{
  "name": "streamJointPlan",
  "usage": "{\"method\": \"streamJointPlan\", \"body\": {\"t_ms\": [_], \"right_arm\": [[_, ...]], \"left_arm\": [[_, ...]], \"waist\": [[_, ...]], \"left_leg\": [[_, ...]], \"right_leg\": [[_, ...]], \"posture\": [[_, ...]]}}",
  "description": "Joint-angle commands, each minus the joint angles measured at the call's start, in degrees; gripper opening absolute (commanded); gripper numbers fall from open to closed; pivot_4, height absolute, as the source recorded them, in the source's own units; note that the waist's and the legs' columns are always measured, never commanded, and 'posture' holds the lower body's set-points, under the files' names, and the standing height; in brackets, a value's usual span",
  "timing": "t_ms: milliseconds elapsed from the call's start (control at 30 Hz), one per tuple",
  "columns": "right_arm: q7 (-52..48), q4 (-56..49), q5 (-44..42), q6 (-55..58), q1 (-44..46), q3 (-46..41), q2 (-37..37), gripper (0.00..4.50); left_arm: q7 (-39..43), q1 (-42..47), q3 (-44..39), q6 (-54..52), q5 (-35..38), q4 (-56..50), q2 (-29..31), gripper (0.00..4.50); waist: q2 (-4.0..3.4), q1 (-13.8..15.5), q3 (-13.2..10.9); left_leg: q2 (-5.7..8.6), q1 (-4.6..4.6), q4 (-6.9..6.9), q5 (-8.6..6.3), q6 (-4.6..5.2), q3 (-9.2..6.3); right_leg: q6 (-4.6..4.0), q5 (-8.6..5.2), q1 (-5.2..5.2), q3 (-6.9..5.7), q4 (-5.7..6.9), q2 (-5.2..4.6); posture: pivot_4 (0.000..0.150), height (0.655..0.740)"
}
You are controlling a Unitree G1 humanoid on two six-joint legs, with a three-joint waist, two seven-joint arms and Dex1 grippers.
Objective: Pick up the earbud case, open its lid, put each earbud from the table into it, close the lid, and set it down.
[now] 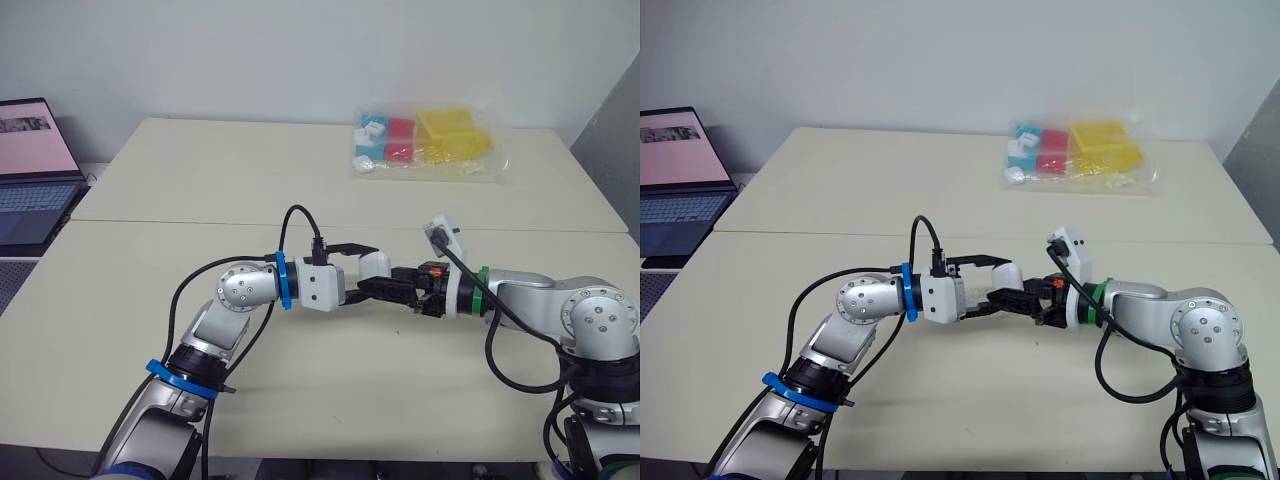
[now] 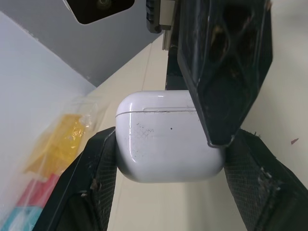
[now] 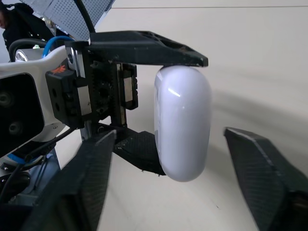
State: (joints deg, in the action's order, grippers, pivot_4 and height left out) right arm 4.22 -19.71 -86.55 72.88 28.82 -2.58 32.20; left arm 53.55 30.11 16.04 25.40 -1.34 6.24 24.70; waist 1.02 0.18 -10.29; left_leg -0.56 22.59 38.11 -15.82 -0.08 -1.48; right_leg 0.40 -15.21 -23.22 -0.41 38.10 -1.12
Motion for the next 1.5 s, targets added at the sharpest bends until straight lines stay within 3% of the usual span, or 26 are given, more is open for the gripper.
{"method": "streamJointPlan", "body": {"t_ms": [33, 200, 1100, 1333, 1500], "right_arm": [[0.01, -0.32, -1.61, -1.02, -0.09, -0.04, 0.26, 2.49], [0.08, 0.22, -2.07, -1.74, -0.21, 0.13, -0.05, 0.75], [-0.80, -0.03, -4.64, -4.23, -0.98, -0.23, -0.55, 0.76], [-1.39, -0.80, -2.20, -4.83, -0.74, 0.42, -0.16, 3.21], [-1.47, -0.51, -2.01, -4.77, -0.58, 0.70, -0.16, 3.22]], "left_arm": [[-1.13, 0.54, -0.58, 0.29, 0.69, -2.15, -0.04, 2.79], [-1.32, 0.57, -0.50, 0.56, 0.95, -2.19, 0.04, 2.79], [-1.09, -0.53, -0.30, 0.59, 2.09, -2.75, 0.28, 2.79], [-1.12, -0.71, -0.30, 0.52, 2.08, -2.92, 0.28, 2.79], [-1.21, -0.67, -0.37, 0.45, 2.07, -2.98, 0.22, 2.79]], "waist": [[0.00, -0.11, 0.00], [0.00, -0.19, 0.00], [0.00, -0.20, 0.00], [0.00, -0.23, 0.00], [0.00, -0.23, 0.00]], "left_leg": [[0.00, 0.00, 0.00, 0.00, 0.00, 0.00], [0.00, 0.00, 0.00, 0.00, 0.00, 0.01], [0.00, 0.00, 0.00, 0.00, 0.00, 0.01], [0.00, 0.00, 0.01, 0.00, 0.00, 0.00], [0.00, 0.00, 0.01, 0.00, 0.00, 0.00]], "right_leg": [[0.00, 0.00, 0.00, 0.00, 0.00, 0.00], [0.01, 0.00, 0.00, 0.00, 0.00, 0.00], [0.01, 0.01, 0.00, 0.01, 0.01, 0.00], [0.01, 0.01, 0.00, 0.01, 0.01, 0.00], [0.01, 0.01, 0.00, 0.01, 0.01, 0.01]], "posture": [[0.150, 0.7400], [0.150, 0.7400], [0.150, 0.7400], [0.150, 0.7400], [0.150, 0.7400]]}}
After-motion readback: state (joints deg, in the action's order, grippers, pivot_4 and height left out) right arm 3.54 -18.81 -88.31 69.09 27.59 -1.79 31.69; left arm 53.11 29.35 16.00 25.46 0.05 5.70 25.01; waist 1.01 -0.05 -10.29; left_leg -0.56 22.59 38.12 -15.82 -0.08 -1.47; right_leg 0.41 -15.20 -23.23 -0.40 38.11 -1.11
